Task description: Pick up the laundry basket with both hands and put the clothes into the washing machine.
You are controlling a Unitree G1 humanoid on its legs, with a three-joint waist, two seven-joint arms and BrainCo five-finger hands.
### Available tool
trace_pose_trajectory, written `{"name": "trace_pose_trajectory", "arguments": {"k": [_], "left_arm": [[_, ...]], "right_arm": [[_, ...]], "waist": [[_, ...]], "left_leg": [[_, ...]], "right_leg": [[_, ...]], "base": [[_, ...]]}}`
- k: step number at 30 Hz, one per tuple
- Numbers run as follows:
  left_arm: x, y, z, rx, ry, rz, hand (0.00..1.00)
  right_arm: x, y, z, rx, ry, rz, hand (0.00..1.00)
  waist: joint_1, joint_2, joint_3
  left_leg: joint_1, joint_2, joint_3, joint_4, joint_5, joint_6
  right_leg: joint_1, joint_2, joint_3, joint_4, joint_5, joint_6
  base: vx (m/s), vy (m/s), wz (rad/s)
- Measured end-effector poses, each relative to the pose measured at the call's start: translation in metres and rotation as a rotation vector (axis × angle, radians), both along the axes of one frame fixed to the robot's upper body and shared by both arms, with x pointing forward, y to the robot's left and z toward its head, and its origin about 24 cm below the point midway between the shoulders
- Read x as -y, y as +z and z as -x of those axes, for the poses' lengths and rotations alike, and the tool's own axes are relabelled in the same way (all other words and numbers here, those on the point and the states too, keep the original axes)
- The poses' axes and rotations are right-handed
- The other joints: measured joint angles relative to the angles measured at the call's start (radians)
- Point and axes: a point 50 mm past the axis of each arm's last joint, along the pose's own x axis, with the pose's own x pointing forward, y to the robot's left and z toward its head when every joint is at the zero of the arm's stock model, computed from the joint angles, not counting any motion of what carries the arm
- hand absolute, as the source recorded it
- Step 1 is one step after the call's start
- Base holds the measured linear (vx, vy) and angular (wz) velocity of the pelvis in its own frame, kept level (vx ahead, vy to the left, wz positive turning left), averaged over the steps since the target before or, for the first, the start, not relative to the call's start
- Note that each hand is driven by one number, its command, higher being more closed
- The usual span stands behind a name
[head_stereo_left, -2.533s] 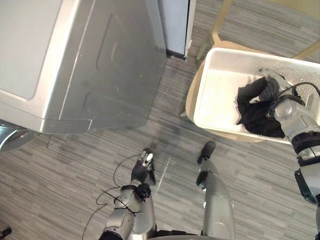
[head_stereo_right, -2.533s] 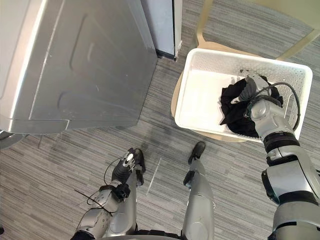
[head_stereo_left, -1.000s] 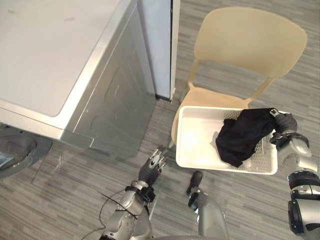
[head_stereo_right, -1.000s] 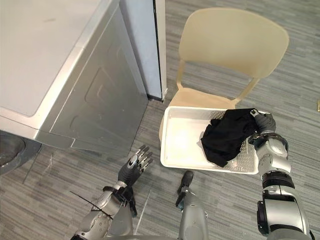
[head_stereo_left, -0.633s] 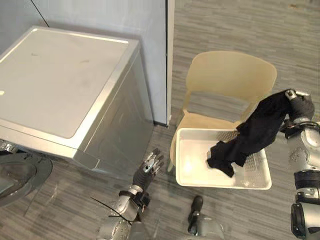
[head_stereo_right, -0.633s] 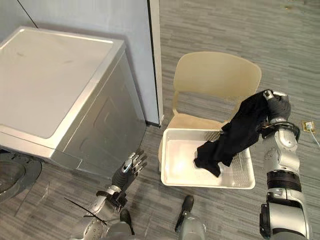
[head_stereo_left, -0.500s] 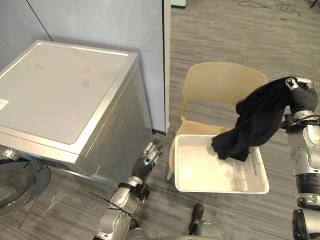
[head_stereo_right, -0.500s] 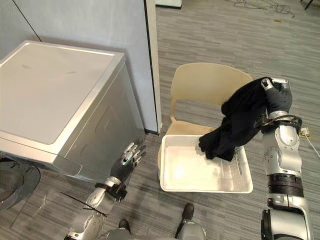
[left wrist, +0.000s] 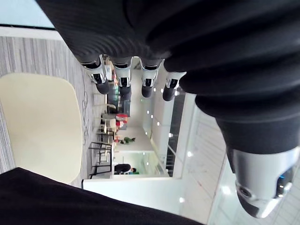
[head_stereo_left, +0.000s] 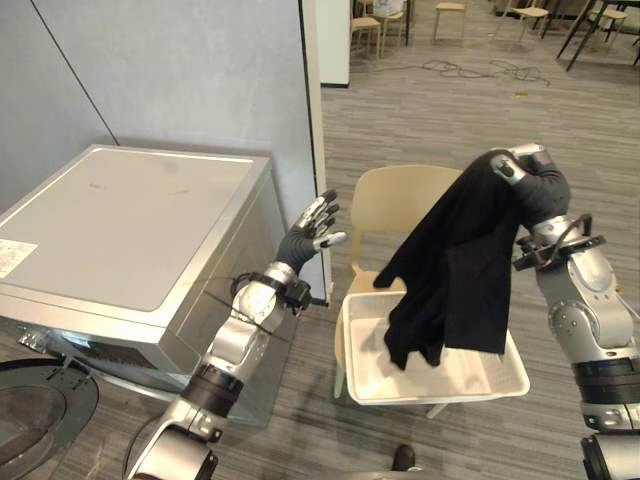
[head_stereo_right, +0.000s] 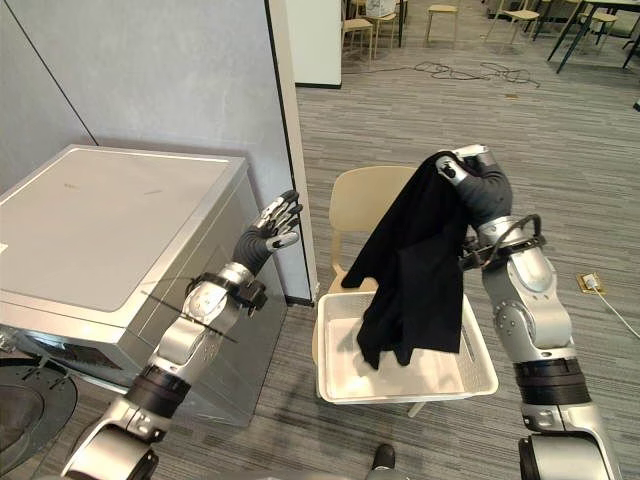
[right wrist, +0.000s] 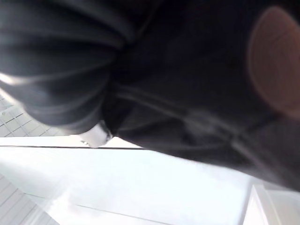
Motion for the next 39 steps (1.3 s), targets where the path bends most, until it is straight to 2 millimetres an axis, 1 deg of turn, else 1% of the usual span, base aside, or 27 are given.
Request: {"name": "trace_pose_trajectory", "arguments": {"k": [1, 2, 4, 5, 8, 11, 15, 19, 21, 23, 25, 27, 30, 31, 34, 39], "left_arm": [[0.003, 0.000, -0.001, -0.003, -0.013, -0.012, 0.00], [0.009, -0.004, -0.004, -0.021, -0.034, -0.039, 0.00], [0.017, -0.014, -0.008, -0.073, -0.061, -0.088, 0.00], [0.019, -0.017, -0.009, -0.087, -0.067, -0.102, 0.00], [0.029, -0.027, -0.012, -0.137, -0.100, -0.166, 0.00], [0.034, -0.031, -0.016, -0.145, -0.102, -0.217, 0.00], [0.042, -0.038, -0.017, -0.144, -0.117, -0.305, 0.00], [0.049, -0.049, -0.017, -0.154, -0.121, -0.401, 0.00], [0.053, -0.051, -0.017, -0.149, -0.127, -0.433, 0.00], [0.062, -0.054, -0.018, -0.132, -0.127, -0.494, 0.00], [0.069, -0.057, -0.020, -0.126, -0.108, -0.536, 0.00], [0.076, -0.063, -0.016, -0.134, -0.120, -0.566, 0.00], [0.086, -0.069, -0.009, -0.130, -0.172, -0.601, 0.00], [0.089, -0.069, -0.007, -0.131, -0.189, -0.597, 1.00], [0.095, -0.069, -0.004, -0.131, -0.208, -0.571, 1.00], [0.099, -0.063, -0.002, -0.114, -0.211, -0.517, 1.00]], "right_arm": [[-0.004, 0.000, 0.000, -0.002, 0.022, -0.007, 1.00], [-0.016, 0.002, -0.001, -0.004, 0.081, -0.012, 1.00], [-0.032, 0.006, -0.004, 0.001, 0.161, -0.026, 1.00], [-0.036, 0.008, -0.005, 0.006, 0.178, -0.038, 1.00], [-0.057, 0.014, -0.005, 0.027, 0.268, -0.081, 1.00], [-0.072, 0.013, -0.006, 0.017, 0.327, -0.093, 1.00], [-0.083, 0.009, -0.005, 0.000, 0.367, -0.130, 1.00], [-0.093, 0.011, -0.006, 0.004, 0.402, -0.138, 1.00], [-0.098, 0.014, -0.006, 0.013, 0.419, -0.152, 1.00], [-0.105, 0.017, -0.006, 0.014, 0.448, -0.181, 1.00], [-0.112, 0.014, -0.006, -0.004, 0.467, -0.217, 1.00], [-0.119, 0.012, -0.005, -0.016, 0.489, -0.233, 1.00], [-0.121, 0.011, -0.005, -0.022, 0.494, -0.249, 1.00], [-0.124, 0.012, -0.005, -0.024, 0.494, -0.253, 1.00], [-0.128, 0.019, -0.006, -0.001, 0.505, -0.265, 1.00], [-0.127, 0.020, -0.006, 0.009, 0.499, -0.272, 1.00]], "waist": [[-0.001, 0.000, -0.001], [-0.003, 0.000, -0.002], [-0.010, 0.000, -0.002], [-0.011, 0.000, -0.002], [-0.014, -0.001, -0.003], [-0.023, -0.003, -0.003], [-0.024, -0.005, -0.005], [-0.025, -0.005, -0.005], [-0.027, -0.005, -0.005], [-0.027, -0.007, -0.005], [-0.028, -0.010, -0.004], [-0.029, -0.012, -0.004], [-0.028, -0.018, -0.003], [-0.026, -0.020, -0.003], [-0.027, -0.024, -0.003], [-0.028, -0.025, -0.003]], "left_leg": [[0.001, 0.000, 0.000, 0.000, 0.000, 0.000], [0.001, 0.000, -0.001, 0.000, 0.000, 0.000], [0.005, 0.002, -0.001, -0.001, 0.000, 0.000], [0.007, 0.002, -0.001, -0.002, 0.000, 0.000], [0.014, 0.003, 0.000, -0.008, 0.000, 0.000], [0.016, 0.003, 0.002, -0.010, 0.000, 0.000], [0.016, 0.004, 0.004, -0.012, 0.000, 0.000], [0.023, 0.007, 0.004, -0.013, 0.000, 0.000], [0.026, 0.008, 0.004, -0.013, 0.000, 0.000], [0.027, 0.008, 0.004, -0.011, 0.000, 0.000], [0.029, 0.008, 0.006, -0.010, 0.000, 0.001], [0.032, 0.008, 0.008, -0.010, 0.000, 0.001], [0.033, 0.008, 0.014, -0.010, 0.000, 0.001], [0.036, 0.008, 0.023, -0.010, 0.000, 0.001], [0.046, 0.009, 0.033, -0.010, -0.001, 0.001], [0.054, 0.018, 0.042, -0.011, -0.001, 0.001]], "right_leg": [[0.000, 0.001, 0.001, -0.001, 0.001, -0.001], [0.000, 0.002, 0.003, -0.003, 0.002, -0.002], [0.000, 0.006, 0.008, -0.004, 0.002, -0.003], [0.000, 0.007, 0.011, -0.005, 0.003, -0.004], [0.002, 0.013, 0.021, -0.012, 0.006, -0.008], [0.002, 0.015, 0.025, -0.015, 0.006, -0.008], [0.002, 0.021, 0.030, -0.029, 0.012, -0.012], [0.002, 0.028, 0.041, -0.034, 0.014, -0.014], [0.002, 0.030, 0.045, -0.035, 0.014, -0.014], [0.002, 0.030, 0.049, -0.035, 0.014, -0.014], [0.002, 0.031, 0.051, -0.035, 0.014, -0.015], [0.002, 0.032, 0.055, -0.035, 0.014, -0.015], [0.002, 0.033, 0.058, -0.036, 0.015, -0.016], [0.002, 0.034, 0.064, -0.038, 0.016, -0.017], [0.002, 0.039, 0.081, -0.045, 0.021, -0.018], [0.002, 0.051, 0.090, -0.046, 0.020, -0.018]], "base": [[-0.01, 0.004, -0.05], [-0.01, 0.000, -0.04], [0.00, -0.004, -0.07], [0.00, -0.005, -0.13], [0.01, -0.003, -0.10], [0.01, 0.005, -0.02], [0.02, 0.002, -0.05], [0.02, 0.000, -0.10], [0.01, -0.001, -0.09], [0.00, 0.003, -0.05], [-0.01, 0.001, -0.02], [-0.02, 0.002, -0.05], [0.00, 0.000, -0.02], [-0.01, 0.002, -0.11], [-0.01, -0.004, -0.18], [0.01, -0.008, -0.08]]}}
